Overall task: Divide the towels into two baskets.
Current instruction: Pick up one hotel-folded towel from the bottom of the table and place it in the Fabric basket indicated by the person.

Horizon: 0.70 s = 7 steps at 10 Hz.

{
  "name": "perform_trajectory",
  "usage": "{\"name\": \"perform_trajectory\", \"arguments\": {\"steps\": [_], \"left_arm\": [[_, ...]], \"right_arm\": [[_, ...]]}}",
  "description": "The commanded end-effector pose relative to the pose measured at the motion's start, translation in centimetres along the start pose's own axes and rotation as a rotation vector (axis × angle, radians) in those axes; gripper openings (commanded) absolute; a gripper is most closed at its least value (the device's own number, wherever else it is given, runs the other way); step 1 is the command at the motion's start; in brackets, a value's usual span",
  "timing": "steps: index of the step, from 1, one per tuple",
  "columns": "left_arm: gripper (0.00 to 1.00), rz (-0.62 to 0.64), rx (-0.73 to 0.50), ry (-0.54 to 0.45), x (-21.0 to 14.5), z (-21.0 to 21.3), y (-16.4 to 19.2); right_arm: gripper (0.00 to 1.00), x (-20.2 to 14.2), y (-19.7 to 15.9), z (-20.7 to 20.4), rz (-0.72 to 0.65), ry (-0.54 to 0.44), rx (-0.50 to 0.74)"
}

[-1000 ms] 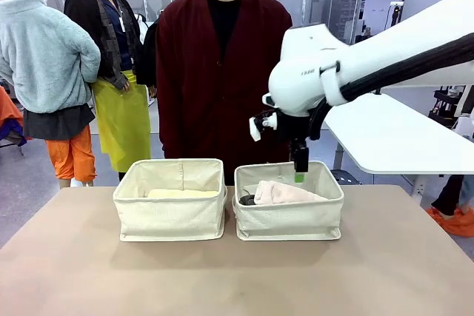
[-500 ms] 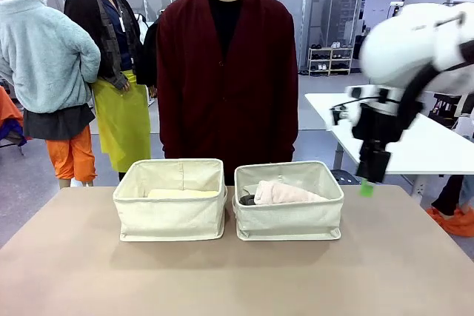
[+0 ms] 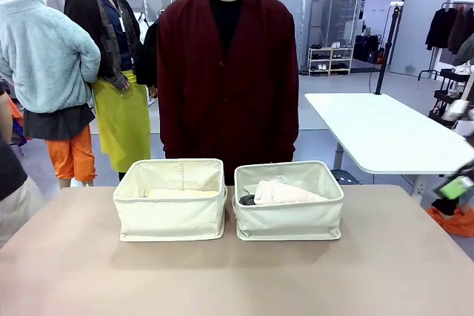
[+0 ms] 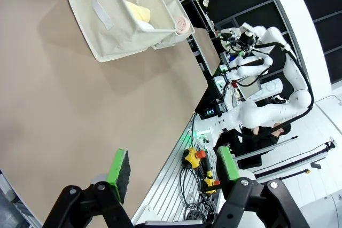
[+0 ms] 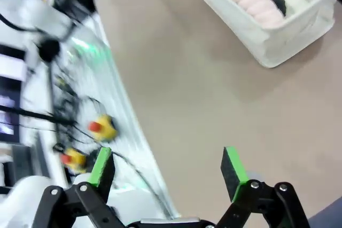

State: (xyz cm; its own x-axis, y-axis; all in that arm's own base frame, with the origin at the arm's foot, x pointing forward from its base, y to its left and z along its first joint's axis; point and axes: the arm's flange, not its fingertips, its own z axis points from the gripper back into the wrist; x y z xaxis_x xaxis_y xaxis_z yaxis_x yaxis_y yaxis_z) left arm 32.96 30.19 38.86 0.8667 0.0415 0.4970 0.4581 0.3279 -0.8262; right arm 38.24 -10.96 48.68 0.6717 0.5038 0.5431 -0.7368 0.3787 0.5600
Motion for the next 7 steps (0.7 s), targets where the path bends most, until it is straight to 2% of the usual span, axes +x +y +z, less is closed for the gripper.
{"name": "perform_trajectory", "arguments": {"steps": [1,3,4,5,6,7], "left_arm": [[0.82,0.021,0.003,0.005,-0.1,0.3,-0.6],[0.82,0.021,0.003,0.005,-0.1,0.3,-0.6],[0.82,0.021,0.003,0.005,-0.1,0.3,-0.6],[0.82,0.021,0.003,0.005,-0.1,0.3,-0.6],[0.82,0.021,0.003,0.005,-0.1,0.3,-0.6],[0.82,0.021,0.003,0.005,-0.1,0.3,-0.6]], "right_arm": [[1.0,-3.6,-2.3,3.7,-0.209,-0.237,0.115],[1.0,-8.0,-4.7,5.2,-0.314,-0.375,0.237],[1.0,-8.8,-5.5,5.1,-0.369,-0.374,0.26],[1.0,-9.2,-6.2,4.9,-0.422,-0.409,0.232],[1.0,-10.6,-4.7,5.1,-0.318,-0.339,0.229],[1.0,-10.6,-4.7,5.1,-0.318,-0.339,0.229]]}}
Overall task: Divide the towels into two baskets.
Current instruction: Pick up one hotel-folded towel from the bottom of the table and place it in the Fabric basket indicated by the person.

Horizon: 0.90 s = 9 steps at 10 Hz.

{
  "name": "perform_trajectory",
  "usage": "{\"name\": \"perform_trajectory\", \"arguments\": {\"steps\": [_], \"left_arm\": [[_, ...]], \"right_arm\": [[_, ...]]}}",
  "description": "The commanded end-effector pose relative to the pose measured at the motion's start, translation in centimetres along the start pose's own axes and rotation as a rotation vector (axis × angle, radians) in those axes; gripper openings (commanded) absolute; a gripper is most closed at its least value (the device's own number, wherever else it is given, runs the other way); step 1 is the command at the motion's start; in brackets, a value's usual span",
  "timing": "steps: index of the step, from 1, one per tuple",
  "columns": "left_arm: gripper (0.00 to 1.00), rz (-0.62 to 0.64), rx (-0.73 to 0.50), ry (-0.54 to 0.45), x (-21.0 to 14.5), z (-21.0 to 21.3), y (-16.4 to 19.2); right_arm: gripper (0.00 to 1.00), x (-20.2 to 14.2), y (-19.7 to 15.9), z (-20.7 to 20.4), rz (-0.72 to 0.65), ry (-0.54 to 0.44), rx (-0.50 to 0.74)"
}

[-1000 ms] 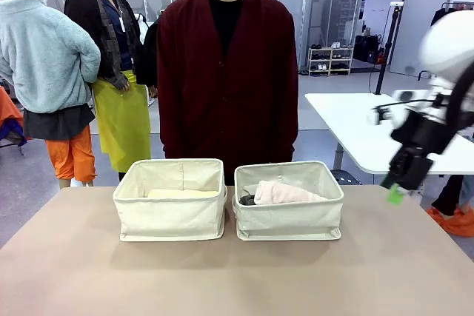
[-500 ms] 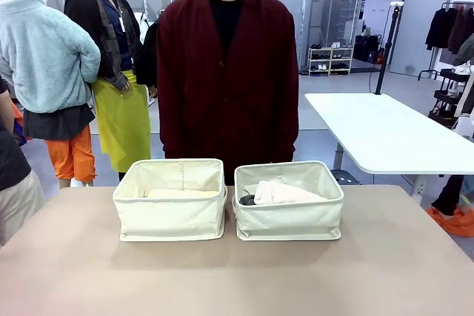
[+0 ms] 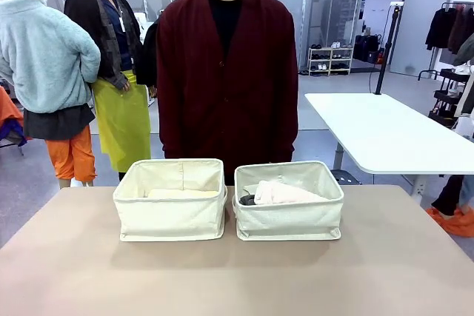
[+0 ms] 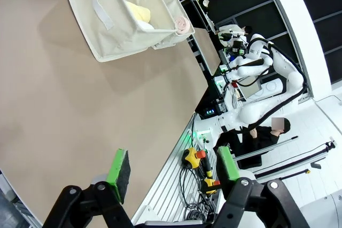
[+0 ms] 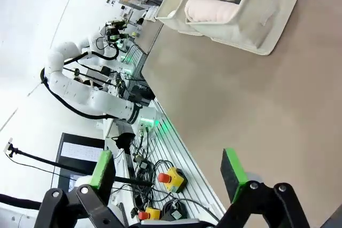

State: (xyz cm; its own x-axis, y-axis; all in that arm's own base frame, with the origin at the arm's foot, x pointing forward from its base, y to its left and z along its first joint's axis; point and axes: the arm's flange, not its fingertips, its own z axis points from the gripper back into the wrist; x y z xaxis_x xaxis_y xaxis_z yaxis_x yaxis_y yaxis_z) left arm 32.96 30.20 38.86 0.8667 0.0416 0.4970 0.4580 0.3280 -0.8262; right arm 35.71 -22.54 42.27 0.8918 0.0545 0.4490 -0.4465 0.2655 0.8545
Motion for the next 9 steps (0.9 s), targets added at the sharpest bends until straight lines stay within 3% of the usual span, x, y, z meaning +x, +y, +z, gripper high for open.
{"name": "perform_trajectory", "arguments": {"steps": [1,9], "left_arm": [[0.82,0.02,0.003,0.005,-0.12,0.25,-0.63],[0.82,0.02,0.003,0.005,-0.12,0.25,-0.63]], "right_arm": [[1.0,-0.12,1.48,-0.1,0.041,0.032,-0.012],[1.0,-0.12,1.48,-0.1,0.041,0.032,-0.012]]}}
